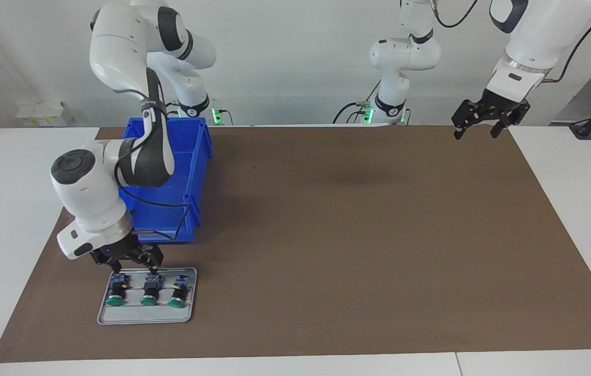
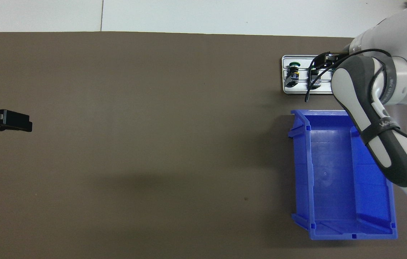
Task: Place and press button with both arms
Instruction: 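Reach the right gripper to the metal tray and grasp a green button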
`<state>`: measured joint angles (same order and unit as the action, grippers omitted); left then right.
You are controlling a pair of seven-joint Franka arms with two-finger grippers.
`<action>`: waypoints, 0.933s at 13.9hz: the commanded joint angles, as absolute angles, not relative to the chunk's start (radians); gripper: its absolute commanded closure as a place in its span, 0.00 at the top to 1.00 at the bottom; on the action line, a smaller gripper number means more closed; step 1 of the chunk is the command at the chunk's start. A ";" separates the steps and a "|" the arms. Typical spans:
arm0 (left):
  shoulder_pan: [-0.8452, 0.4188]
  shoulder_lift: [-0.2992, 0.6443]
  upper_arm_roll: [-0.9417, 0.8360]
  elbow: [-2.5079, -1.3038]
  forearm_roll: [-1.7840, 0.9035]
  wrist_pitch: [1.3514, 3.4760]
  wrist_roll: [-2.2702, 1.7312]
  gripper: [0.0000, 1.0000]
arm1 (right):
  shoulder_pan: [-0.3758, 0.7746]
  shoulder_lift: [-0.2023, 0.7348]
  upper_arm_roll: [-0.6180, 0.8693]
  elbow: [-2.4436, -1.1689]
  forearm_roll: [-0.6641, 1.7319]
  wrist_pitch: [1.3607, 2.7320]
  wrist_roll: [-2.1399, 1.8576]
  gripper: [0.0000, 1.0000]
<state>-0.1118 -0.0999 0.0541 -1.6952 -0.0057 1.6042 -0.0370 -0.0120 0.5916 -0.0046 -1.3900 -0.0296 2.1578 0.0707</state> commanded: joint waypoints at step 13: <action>-0.109 -0.123 0.054 -1.713 -0.002 1.597 -0.035 1.00 | -0.018 0.640 0.008 -1.563 -0.021 2.376 0.035 0.63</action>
<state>-0.1118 -0.0999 0.0541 -1.6952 -0.0057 1.6042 -0.0370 -0.0082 0.6650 -0.0041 -1.5147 -0.0283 2.3447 0.0557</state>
